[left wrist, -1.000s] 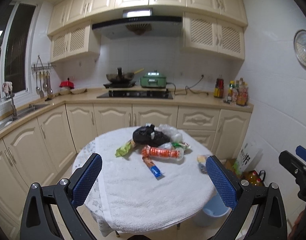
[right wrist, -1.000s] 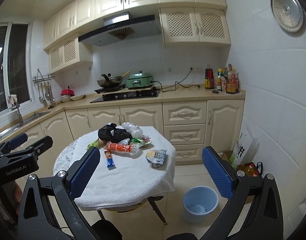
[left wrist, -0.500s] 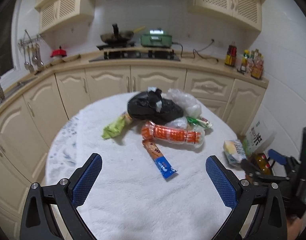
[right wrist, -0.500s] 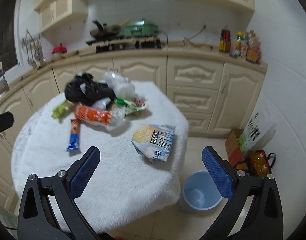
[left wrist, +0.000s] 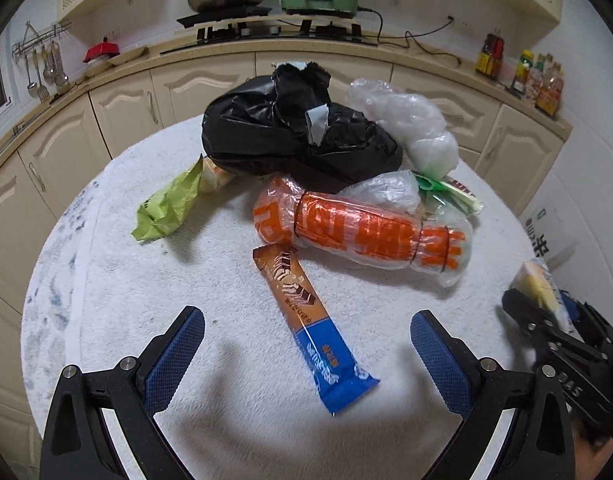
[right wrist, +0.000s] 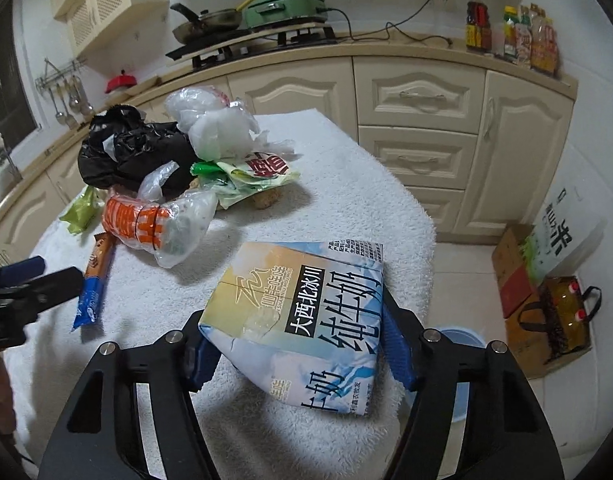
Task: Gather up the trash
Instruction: 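Grasp the blue snack bar wrapper with left tool while right tool grasps the milk carton, then carry both items over the blue bin and open both tools to drop them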
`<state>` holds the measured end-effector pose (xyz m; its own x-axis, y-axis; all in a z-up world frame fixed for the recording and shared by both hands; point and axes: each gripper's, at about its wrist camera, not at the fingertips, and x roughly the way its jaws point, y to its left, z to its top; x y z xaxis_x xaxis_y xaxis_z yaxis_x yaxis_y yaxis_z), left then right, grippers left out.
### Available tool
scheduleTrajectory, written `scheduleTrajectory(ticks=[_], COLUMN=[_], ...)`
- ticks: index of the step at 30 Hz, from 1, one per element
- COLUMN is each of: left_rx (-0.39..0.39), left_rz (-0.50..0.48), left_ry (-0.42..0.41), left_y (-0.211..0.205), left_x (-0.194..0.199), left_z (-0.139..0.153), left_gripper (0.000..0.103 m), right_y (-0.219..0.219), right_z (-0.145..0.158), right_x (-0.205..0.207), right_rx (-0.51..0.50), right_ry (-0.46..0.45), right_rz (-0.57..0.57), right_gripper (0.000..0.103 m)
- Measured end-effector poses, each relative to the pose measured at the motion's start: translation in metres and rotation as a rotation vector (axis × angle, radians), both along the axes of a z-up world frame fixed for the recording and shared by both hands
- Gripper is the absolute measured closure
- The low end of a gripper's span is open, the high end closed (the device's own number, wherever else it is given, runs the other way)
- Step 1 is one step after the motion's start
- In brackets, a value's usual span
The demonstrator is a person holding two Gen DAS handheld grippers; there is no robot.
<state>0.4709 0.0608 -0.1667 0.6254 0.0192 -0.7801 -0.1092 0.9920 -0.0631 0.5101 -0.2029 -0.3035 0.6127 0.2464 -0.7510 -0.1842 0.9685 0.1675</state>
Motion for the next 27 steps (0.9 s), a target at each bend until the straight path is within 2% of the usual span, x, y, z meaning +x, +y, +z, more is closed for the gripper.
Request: scheduleTrajectory(ticks=[3, 6, 9, 10, 11, 13, 15, 19, 23, 27], left_rx=[0.007, 0.01, 0.036, 0.029, 0.02, 0.008, 0.003, -0.022, -0.029, -0.031], left_rz=[0.017, 0.029, 0.018, 0.019, 0.01, -0.007, -0.013, -0.019, -0.052, -0.149], left_ry=[0.027, 0.09, 0.073, 0.068, 0.054, 0.047, 0.044, 0.02, -0.027, -0.083], left_y=[0.003, 0.005, 0.002, 0.002, 0.003, 0.004, 0.01, 0.01, -0.008, -0.05], left_x=[0.014, 0.027, 0.027, 0.026, 0.025, 0.018, 0.01, -0.009, -0.038, -0.049], left_z=[-0.011, -0.026, -0.029, -0.029, -0.028, -0.026, -0.028, -0.019, 0.005, 0.032], left_gripper=[0.007, 0.023, 0.028, 0.039, 0.059, 0.083, 0.088, 0.088, 0.088, 0.088], right_y=[-0.003, -0.002, 0.001, 0.003, 0.004, 0.006, 0.005, 0.0, -0.014, -0.036], right_z=[0.002, 0.006, 0.009, 0.009, 0.009, 0.01, 0.01, 0.013, 0.016, 0.023], right_x=[0.001, -0.001, -0.003, -0.004, -0.004, -0.006, -0.008, -0.015, -0.021, -0.028], right_rx=[0.035, 0.06, 0.091, 0.103, 0.107, 0.12, 0.154, 0.204, 0.256, 0.29], right_ry=[-0.004, -0.014, -0.018, -0.017, -0.014, -0.013, -0.004, -0.002, 0.002, -0.018], right_rz=[0.005, 0.01, 0.024, 0.031, 0.036, 0.044, 0.054, 0.06, 0.049, 0.018], right_gripper=[0.036, 0.037, 0.037, 0.037, 0.037, 0.037, 0.037, 0.037, 0.037, 0.037])
